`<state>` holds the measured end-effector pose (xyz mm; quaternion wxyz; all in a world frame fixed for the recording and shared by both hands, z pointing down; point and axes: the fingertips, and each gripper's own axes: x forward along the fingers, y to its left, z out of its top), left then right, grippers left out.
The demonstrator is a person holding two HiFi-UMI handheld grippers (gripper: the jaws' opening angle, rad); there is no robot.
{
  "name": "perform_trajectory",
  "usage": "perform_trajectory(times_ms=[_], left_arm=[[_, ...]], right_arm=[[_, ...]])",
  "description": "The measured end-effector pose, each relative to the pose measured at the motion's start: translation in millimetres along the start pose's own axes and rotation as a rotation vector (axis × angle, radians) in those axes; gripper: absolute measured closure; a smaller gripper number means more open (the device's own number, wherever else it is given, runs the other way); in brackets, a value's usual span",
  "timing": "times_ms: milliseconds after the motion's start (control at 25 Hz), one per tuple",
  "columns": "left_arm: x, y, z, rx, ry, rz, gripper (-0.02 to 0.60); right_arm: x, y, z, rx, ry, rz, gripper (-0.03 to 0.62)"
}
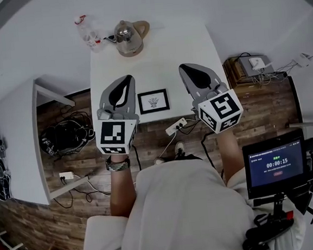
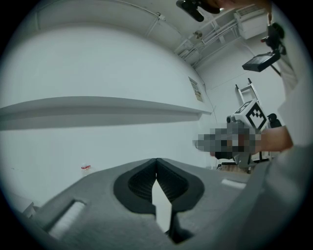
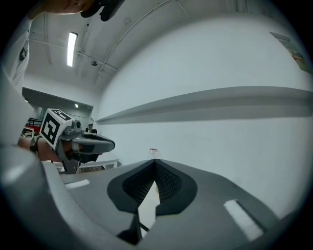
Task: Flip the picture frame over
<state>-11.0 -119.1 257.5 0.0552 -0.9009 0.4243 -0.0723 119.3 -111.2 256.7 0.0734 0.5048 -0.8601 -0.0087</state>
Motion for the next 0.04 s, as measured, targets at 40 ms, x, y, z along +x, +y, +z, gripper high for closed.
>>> perform_trajectory(times_ms=[40], left_arm=[[-6.9,-0.5,-1.6,0.001,-0.003,-0.002,0.577]], right_arm=[[-2.8,7.6,-0.9,-0.001,-0.003,0.001,0.592]])
